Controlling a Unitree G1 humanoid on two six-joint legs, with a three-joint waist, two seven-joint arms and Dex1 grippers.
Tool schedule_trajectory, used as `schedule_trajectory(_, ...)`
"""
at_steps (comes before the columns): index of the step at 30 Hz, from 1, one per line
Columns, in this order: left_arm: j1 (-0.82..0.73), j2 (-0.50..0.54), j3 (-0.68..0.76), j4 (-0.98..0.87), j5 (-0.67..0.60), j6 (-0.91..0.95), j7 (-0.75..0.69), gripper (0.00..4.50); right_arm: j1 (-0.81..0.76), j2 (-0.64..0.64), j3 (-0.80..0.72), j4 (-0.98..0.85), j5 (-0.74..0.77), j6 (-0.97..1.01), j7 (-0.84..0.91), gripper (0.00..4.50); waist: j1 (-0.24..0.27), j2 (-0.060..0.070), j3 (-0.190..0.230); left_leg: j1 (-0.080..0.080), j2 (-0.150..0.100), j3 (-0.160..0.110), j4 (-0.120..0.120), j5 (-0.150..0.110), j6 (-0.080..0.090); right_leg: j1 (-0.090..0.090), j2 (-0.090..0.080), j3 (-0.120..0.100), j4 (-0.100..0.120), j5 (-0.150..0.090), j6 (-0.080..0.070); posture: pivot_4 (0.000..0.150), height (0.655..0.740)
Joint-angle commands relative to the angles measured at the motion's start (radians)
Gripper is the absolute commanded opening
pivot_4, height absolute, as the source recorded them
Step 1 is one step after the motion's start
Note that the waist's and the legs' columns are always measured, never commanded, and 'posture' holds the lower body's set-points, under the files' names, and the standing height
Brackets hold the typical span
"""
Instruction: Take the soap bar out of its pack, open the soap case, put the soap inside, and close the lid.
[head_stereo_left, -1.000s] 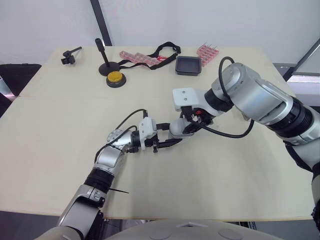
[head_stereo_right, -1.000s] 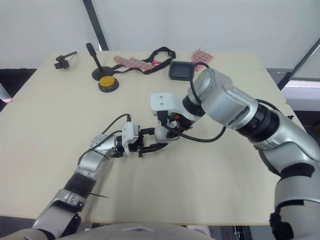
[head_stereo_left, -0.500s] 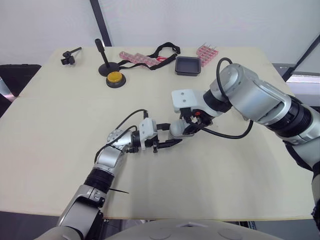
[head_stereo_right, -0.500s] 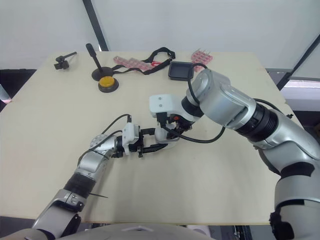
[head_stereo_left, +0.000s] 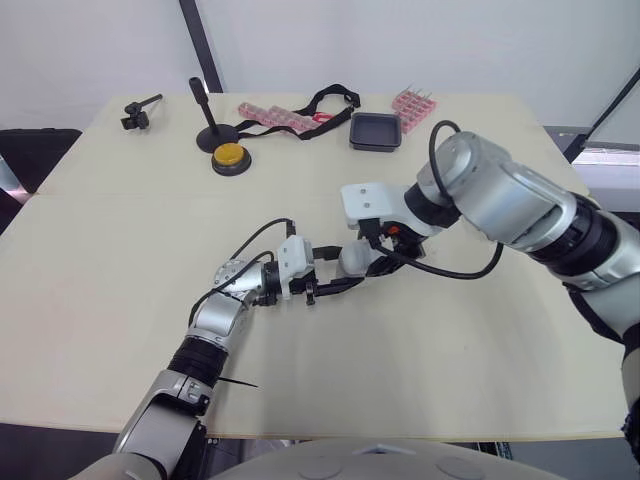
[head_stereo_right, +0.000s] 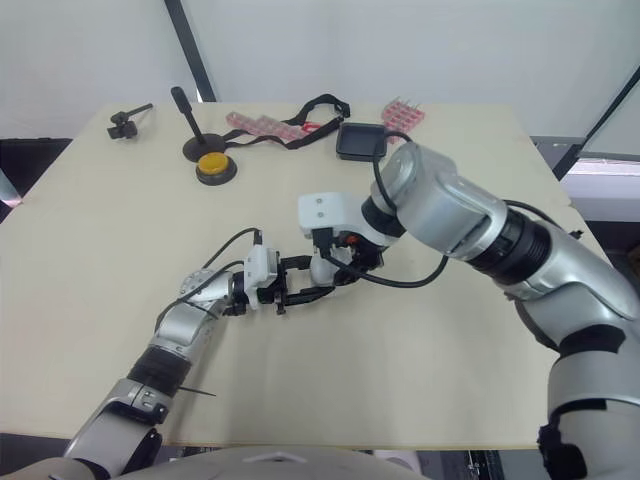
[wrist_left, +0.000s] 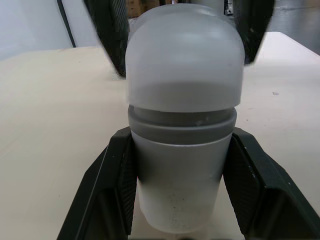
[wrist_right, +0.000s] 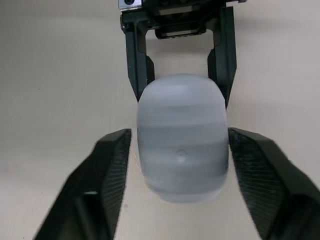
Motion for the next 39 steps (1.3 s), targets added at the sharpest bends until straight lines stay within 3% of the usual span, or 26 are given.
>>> schedule_trajectory(1,0.007,0.015,0.016,-0.007,-0.001,-0.002,0.010,1.92,-0.017,0.000,-0.017,0.001,-0.009,-0.018,-0.010,3.19,0.001,0.000,0.000,0.000,0.000,0.000,0.000,0.000,0.000,0.000,0.000,0.000,0.000,0.000,0.000,0.150,0.7291)
schedule_trajectory(24,0.004,0.014,0.009,0.000,0.004,-0.006,0.010,1.92,-0.014,-0.016,-0.047,-0.035,0.040,0.015,0.000,3.19,0.000,0.000,0.000,0.000,0.000,0.000,-0.001,0.000,0.000,0.000,0.000,0.000,0.000,0.000,0.000,0.150,0.7291)
schedule_trajectory(28,0.005,0.014,0.008,0.000,0.006,-0.007,0.012,1.92,-0.012,-0.017,-0.044,-0.027,0.039,0.011,-0.004,4.34,0.000,0.000,0.000,0.000,0.000,0.000,-0.001,0.000,0.000,0.000,0.000,0.000,0.000,0.000,0.000,0.150,0.7291)
schedule_trajectory(29,0.005,0.014,0.008,-0.001,0.007,-0.006,0.012,1.92,-0.011,-0.018,-0.043,-0.025,0.037,0.009,-0.003,4.43,0.000,0.000,0.000,0.000,0.000,0.000,-0.001,0.000,0.000,0.000,0.000,0.000,0.000,0.000,0.000,0.150,0.7291)
schedule_trajectory(39,0.008,0.016,0.005,-0.007,0.009,-0.003,0.016,1.92,0.004,-0.020,-0.076,-0.007,0.036,-0.034,-0.025,4.43,0.000,0.000,0.000,0.000,0.000,0.000,-0.001,0.000,0.000,0.000,0.000,0.000,-0.001,0.000,0.000,0.150,0.7291)
